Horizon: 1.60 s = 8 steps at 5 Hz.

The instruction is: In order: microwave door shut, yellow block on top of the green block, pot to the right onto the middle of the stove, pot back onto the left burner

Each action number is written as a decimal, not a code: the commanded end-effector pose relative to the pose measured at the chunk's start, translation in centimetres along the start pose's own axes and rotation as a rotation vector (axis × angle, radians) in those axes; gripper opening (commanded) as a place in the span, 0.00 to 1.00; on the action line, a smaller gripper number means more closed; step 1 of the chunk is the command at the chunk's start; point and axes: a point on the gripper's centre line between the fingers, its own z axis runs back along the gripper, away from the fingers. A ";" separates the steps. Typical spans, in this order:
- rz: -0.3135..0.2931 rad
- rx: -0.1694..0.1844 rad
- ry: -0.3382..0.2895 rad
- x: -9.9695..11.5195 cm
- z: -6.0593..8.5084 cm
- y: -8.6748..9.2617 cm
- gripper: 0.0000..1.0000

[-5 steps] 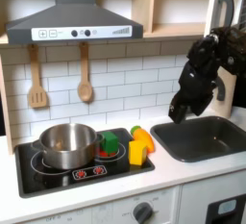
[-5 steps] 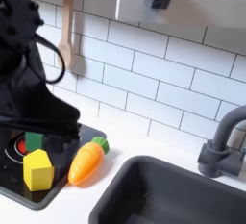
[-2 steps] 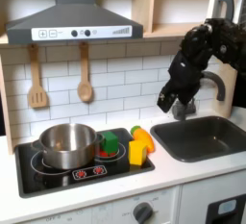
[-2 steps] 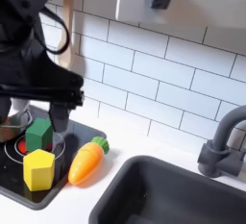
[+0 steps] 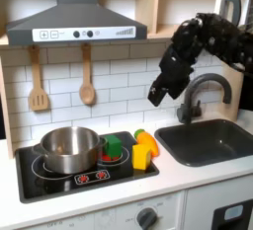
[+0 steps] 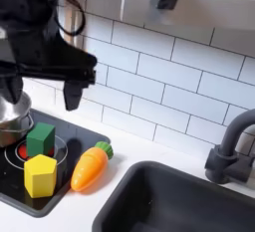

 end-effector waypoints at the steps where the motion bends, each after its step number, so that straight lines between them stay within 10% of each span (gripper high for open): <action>1: 0.032 0.031 0.016 2.3 -1.7 2.0 1.00; 8: 0.097 -0.081 -0.134 8.1 1.1 5.6 1.00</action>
